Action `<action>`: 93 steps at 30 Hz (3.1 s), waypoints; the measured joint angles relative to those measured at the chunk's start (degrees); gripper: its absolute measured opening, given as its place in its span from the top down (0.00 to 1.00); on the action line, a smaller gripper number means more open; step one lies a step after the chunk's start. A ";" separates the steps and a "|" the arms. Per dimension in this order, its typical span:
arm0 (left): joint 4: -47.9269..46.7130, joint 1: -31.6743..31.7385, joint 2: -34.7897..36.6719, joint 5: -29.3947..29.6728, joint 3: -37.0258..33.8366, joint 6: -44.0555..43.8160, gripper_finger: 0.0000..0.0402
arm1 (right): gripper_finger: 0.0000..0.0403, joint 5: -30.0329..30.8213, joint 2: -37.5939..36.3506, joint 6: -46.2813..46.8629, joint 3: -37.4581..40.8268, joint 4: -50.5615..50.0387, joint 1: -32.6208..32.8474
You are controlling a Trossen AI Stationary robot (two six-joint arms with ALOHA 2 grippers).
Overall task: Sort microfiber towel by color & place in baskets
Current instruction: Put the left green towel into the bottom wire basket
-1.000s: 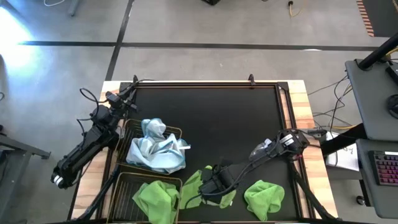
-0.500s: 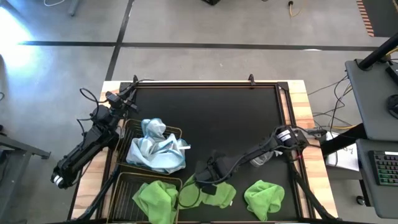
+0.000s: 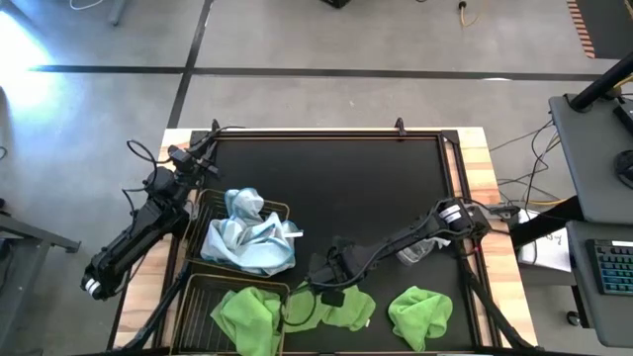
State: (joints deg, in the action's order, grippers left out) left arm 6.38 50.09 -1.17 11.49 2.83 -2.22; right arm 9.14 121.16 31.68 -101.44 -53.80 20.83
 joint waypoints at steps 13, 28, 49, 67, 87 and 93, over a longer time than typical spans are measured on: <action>0.01 -0.01 0.00 0.00 0.00 0.00 0.72 | 0.45 -0.17 2.02 -3.60 0.42 0.59 -1.02; 0.01 0.01 0.02 -0.01 0.00 0.00 0.72 | 0.58 -0.58 2.97 -3.93 0.45 0.97 -1.02; 0.01 0.01 0.01 -0.01 0.00 0.00 0.72 | 0.97 -0.56 2.89 -3.84 0.45 2.27 -1.02; -0.01 -0.01 0.02 0.00 0.00 0.00 0.72 | 0.97 -0.59 0.28 -9.69 -20.66 1.19 -0.03; 0.01 0.00 0.02 -0.02 -0.02 0.00 0.72 | 0.97 -0.15 -2.62 -23.37 -33.50 14.16 0.79; 0.01 -0.01 0.02 0.00 -0.02 0.00 0.72 | 0.97 -0.18 -2.62 -23.34 -33.50 23.51 0.79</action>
State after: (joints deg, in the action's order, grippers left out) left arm 6.39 50.09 -1.15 11.49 2.81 -2.22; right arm 8.96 118.54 8.34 -134.93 -30.29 21.63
